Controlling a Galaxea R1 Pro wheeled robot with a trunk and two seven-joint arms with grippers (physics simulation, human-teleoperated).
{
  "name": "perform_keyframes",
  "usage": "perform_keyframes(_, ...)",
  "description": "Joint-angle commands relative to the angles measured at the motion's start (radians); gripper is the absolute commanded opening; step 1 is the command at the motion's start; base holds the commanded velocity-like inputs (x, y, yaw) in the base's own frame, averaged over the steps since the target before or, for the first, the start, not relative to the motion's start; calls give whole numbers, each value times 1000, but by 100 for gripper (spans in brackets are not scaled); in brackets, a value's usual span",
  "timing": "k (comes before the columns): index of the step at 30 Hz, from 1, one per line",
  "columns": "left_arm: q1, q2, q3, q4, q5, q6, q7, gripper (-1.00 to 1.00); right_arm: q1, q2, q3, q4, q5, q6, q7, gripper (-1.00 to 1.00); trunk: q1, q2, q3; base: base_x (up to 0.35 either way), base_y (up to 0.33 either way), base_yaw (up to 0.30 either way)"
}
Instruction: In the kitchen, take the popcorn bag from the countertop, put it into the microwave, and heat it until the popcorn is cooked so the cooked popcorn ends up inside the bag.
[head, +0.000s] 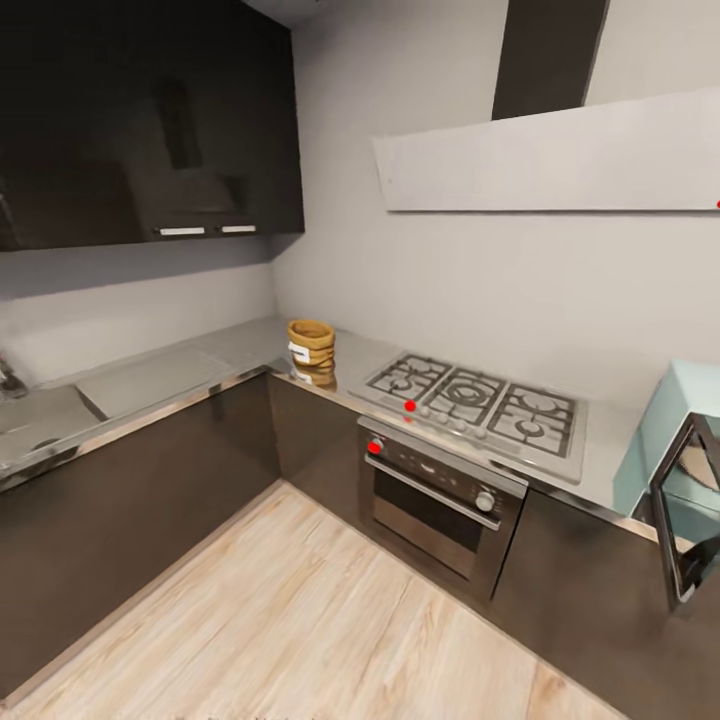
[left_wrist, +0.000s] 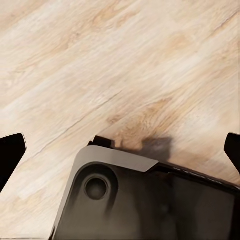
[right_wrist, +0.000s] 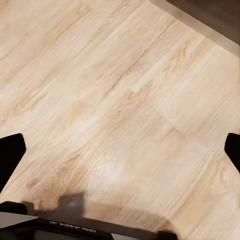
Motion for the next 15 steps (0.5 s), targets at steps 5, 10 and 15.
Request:
perform_keyframes(5,-1,0,3,1,3,-3,0,100,0,1,-5,0,6,-3,6,100,-19,34,14,108,0,277)
perform_keyframes(10,-1,0,5,1,3,-3,1,100,0,1,-5,0,6,-3,6,100,-38,69,30,185,0,277)
perform_keyframes(15,-1,1,5,1,3,-3,1,100,0,1,-5,0,7,-3,6,100,-57,104,45,18,0,277)
